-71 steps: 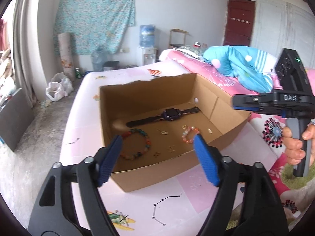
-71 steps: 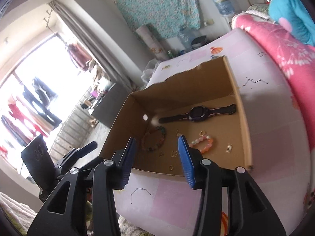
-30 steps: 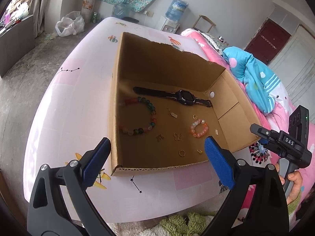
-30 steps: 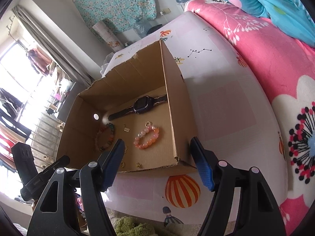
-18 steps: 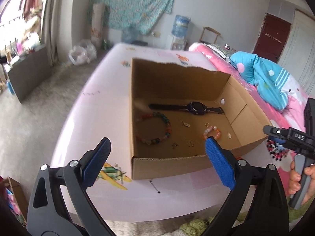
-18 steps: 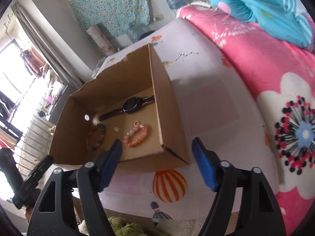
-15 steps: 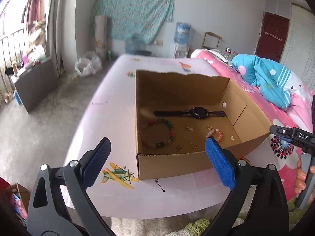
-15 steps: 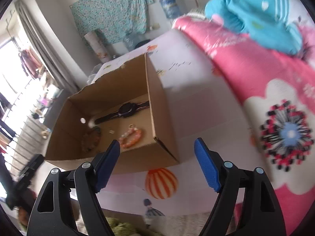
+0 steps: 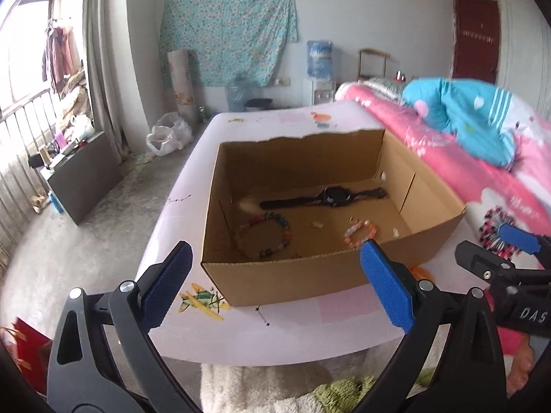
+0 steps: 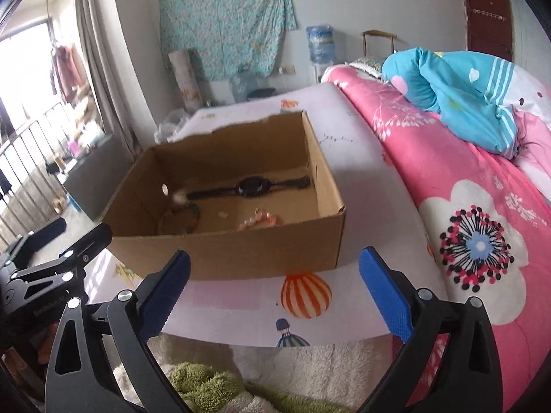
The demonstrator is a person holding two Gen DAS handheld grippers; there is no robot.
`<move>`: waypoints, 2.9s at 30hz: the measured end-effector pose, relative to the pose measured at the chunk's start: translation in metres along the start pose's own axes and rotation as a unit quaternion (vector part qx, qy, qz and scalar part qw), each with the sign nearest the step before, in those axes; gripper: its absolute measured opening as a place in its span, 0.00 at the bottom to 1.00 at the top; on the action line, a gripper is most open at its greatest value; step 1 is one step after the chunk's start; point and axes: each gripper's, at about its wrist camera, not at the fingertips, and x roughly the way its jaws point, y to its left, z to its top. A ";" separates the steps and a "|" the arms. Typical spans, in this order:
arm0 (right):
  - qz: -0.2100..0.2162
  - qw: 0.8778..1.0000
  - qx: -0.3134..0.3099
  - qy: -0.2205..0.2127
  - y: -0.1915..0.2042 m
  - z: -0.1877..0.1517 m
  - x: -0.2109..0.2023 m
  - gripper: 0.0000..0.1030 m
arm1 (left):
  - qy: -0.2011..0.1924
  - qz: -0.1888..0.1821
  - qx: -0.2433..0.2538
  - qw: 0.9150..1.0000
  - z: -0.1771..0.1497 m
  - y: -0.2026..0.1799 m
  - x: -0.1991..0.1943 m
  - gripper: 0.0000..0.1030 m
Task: Organize jewelry
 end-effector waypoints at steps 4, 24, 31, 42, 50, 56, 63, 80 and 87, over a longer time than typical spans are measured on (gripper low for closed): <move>-0.014 0.999 -0.008 0.032 0.009 -0.003 0.017 0.93 | 0.042 0.023 0.007 0.999 -0.006 -0.003 0.015 0.92; -0.031 0.996 -0.008 0.084 0.014 -0.002 0.047 0.93 | 0.140 0.011 -0.064 0.988 -0.025 0.015 0.050 0.92; -0.034 0.995 -0.010 0.091 0.015 -0.003 0.050 0.93 | 0.147 0.008 -0.067 0.987 -0.026 0.014 0.053 0.92; -0.036 0.995 -0.014 0.094 0.014 -0.003 0.051 0.93 | 0.150 0.012 -0.072 0.986 -0.027 0.016 0.056 0.92; -0.036 0.994 -0.016 0.098 0.014 -0.004 0.053 0.93 | 0.154 0.014 -0.074 0.985 -0.028 0.015 0.056 0.92; -0.036 0.994 -0.019 0.097 0.016 -0.005 0.053 0.93 | 0.155 0.014 -0.074 0.985 -0.028 0.016 0.056 0.92; -0.036 0.994 -0.022 0.097 0.018 -0.005 0.053 0.93 | 0.155 0.015 -0.077 0.985 -0.028 0.016 0.057 0.92; -0.037 0.994 -0.019 0.100 0.018 -0.006 0.054 0.93 | 0.159 0.016 -0.076 0.984 -0.030 0.012 0.059 0.92; -0.037 0.994 -0.018 0.100 0.017 -0.006 0.054 0.93 | 0.159 0.016 -0.077 0.984 -0.030 0.011 0.059 0.92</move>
